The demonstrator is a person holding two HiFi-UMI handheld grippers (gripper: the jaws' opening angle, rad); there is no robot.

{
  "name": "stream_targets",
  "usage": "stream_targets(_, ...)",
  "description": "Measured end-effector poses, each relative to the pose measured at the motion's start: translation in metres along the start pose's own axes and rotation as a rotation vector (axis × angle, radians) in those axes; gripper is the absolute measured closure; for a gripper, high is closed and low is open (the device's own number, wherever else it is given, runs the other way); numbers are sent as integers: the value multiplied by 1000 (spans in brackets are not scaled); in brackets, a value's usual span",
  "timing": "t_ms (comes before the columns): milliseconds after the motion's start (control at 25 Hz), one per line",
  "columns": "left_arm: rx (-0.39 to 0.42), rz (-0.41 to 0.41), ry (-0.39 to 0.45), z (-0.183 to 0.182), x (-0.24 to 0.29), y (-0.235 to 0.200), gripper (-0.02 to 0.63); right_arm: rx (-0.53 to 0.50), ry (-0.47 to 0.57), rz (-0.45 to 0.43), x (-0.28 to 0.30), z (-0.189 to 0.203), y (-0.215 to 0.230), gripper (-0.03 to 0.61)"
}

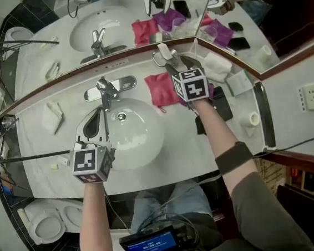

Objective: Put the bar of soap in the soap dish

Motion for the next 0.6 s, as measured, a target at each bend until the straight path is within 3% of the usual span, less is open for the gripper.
stream_targets(440,-6,15,-8,14,53,5,611,-63,-45,23,76,-1,3,308)
stream_targets(480,-6,15,-8,15,54,6,611,-66,-50,26,80,2,4,326)
stream_targets(560,-6,16,-9,16,55,9,611,-64,-59,40,83,6,7,457)
stream_targets(600,-6,14,-9,16,55,10,611,-65,-60,42,82,6,7,457)
Point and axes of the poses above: the fingertips, and each gripper's own axes: x forward along the fingers, y to its right, z out of its underside, the point moved 5 cm from there along -x, backward along the fingers, and after that the axes turned 11 degrees about y, right-handed, at the moved point
